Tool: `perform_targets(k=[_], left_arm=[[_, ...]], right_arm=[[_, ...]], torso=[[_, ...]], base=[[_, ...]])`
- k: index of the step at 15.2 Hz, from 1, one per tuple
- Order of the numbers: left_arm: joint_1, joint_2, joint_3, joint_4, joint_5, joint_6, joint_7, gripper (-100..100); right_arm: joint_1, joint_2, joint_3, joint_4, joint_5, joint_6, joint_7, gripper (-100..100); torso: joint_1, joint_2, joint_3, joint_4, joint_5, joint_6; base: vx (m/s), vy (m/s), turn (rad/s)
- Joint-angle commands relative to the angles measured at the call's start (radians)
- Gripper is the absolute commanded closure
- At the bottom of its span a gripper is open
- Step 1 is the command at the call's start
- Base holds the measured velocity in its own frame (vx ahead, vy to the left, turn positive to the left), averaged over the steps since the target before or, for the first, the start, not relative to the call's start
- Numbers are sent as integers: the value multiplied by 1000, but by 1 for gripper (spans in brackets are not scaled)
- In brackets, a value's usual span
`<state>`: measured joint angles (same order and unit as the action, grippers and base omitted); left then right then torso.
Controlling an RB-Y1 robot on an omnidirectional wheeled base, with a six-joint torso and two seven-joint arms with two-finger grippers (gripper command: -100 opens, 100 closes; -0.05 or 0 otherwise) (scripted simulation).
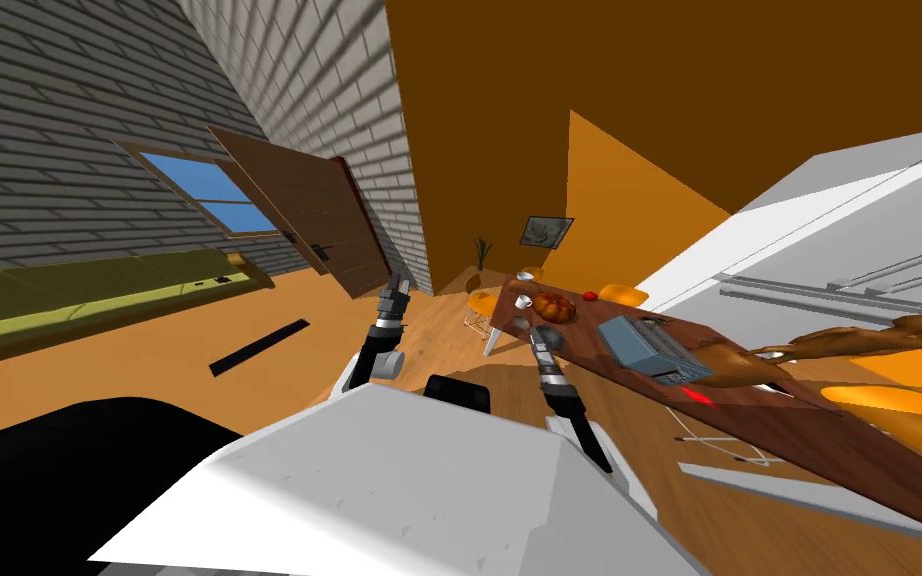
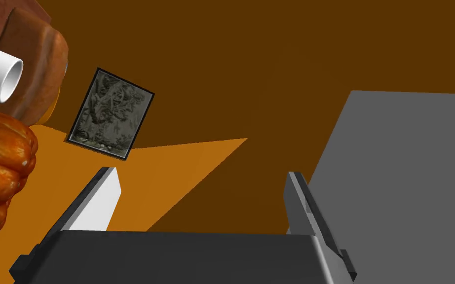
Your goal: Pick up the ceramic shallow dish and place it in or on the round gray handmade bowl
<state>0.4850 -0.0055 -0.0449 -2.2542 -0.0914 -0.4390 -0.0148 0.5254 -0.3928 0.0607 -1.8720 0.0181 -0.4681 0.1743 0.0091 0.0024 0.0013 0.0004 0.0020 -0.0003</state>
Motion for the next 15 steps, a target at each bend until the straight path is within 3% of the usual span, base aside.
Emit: perform_targets(k=[1,3,6,8,9,11,12,14,15], left_arm=[[0,0,0,0,0,0,0,0],[0,0,0,0,0,0,0,0],[0,0,0,0,0,0,0,0],[0,0,0,0,0,0,0,0],[0,0,0,0,0,0,0,0],[0,0,0,0,0,0,0,0],[0,0,0,0,0,0,0,0],[0,0,0,0,0,0,0,0],[0,0,0,0,0,0,0,0]], right_arm=[[2,-50,15,50,-3,19,19,-100],[2,-53,15,75,-3,19,19,-100],[1,-120,41,161,-6,51,48,-100],[1,-120,41,184,-6,51,48,-100],[0,-154,54,209,-8,68,62,-100],[0,-154,54,241,-8,68,62,-100],[-2,-186,67,272,-10,85,77,-100],[-2,-186,67,299,-10,85,77,-100],[-3,-217,81,328,-12,103,92,-100]], torso=[[0,0,0,0,0,0],[0,-1,0,0,0,0],[-2,-1,-1,0,0,0],[-1,-2,-1,0,0,0],[-3,-1,-1,0,0,0],[-3,-1,-1,0,-1,0],[-3,-1,-1,0,-1,0],[-3,-2,-1,0,-1,0],[-4,-2,-1,0,-1,0]], base=[[-13,132,185],[-3,107,77],[5,114,170],[7,98,93],[-1,86,101],[3,87,122],[15,86,162],[24,79,98],[34,75,109]])
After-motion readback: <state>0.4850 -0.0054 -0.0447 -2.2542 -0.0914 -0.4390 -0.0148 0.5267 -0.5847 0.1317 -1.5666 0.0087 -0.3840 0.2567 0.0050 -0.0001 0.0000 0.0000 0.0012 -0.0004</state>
